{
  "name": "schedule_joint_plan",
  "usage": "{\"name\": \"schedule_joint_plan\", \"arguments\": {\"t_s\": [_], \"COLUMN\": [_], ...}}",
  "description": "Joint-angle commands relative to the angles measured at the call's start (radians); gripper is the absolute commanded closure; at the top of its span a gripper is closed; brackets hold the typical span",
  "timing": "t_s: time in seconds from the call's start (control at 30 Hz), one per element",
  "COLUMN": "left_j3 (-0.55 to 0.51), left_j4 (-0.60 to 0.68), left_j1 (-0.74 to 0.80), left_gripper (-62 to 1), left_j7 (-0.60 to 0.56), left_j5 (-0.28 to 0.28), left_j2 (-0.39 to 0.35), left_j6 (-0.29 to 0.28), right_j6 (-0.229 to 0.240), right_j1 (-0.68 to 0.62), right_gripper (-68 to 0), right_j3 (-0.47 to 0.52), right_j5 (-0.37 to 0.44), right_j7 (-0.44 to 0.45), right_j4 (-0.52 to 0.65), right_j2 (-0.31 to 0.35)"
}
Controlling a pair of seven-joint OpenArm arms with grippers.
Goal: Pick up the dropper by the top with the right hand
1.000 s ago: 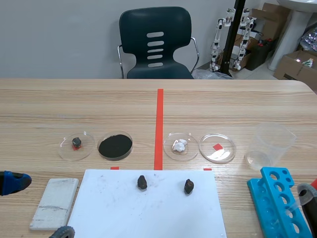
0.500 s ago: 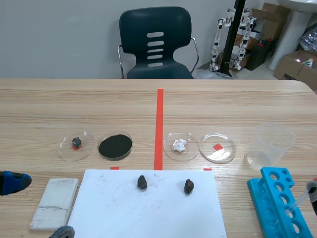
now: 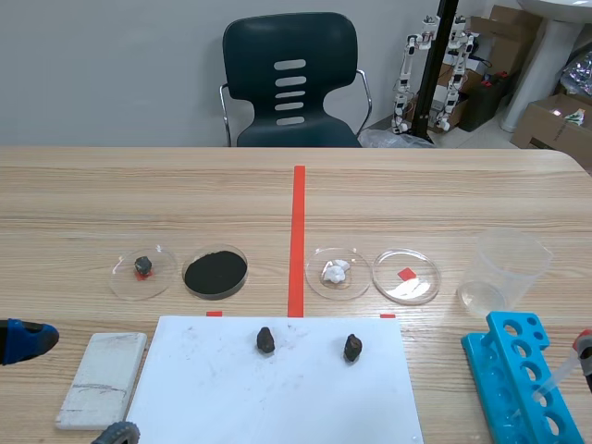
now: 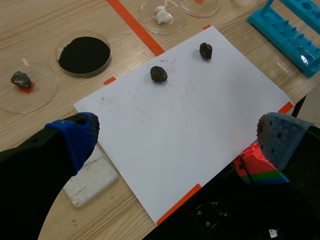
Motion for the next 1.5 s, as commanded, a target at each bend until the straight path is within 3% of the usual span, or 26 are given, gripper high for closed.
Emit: {"name": "schedule_joint_plan", "arguments": {"t_s": [0.0, 0.2, 0.43, 0.8, 0.97, 1.33, 1.47], "left_j3": [-0.003, -0.003, -0.003, -0.003, -0.003, -0.003, -0.003], "left_j4": [0.014, 0.014, 0.014, 0.014, 0.014, 0.014, 0.014], "left_j1": [-0.003, -0.003, -0.003, -0.003, -0.003, -0.003, -0.003], "left_gripper": [-62.3, -62.3, -62.3, -62.3, -62.3, -62.3, -62.3], "left_j7": [-0.011, -0.011, -0.011, -0.011, -0.011, -0.011, -0.011], "left_j5": [-0.011, -0.011, -0.011, -0.011, -0.011, -0.011, -0.011], "left_j2": [0.008, 0.008, 0.008, 0.008, 0.008, 0.008, 0.008], "left_j6": [0.001, 0.001, 0.001, 0.001, 0.001, 0.001, 0.001], "right_j6": [0.001, 0.001, 0.001, 0.001, 0.004, 0.061, 0.061], "right_j1": [0.005, -0.04, -0.144, -0.297, -0.346, -0.408, -0.434], "right_gripper": [-1.1, -1.1, -1.1, -1.1, -1.1, -1.1, -1.1], "right_j3": [0.004, 0.04, 0.121, 0.227, 0.245, 0.243, 0.243], "right_j5": [0.005, 0.027, 0.033, 0.025, -0.026, -0.028, -0.079], "right_j7": [-0.008, -0.031, -0.107, -0.126, -0.186, -0.227, -0.228], "right_j4": [0.004, 0.055, 0.225, 0.499, 0.616, 0.737, 0.758], "right_j2": [0.013, 0.014, 0.013, 0.013, 0.013, 0.013, 0.013]}}
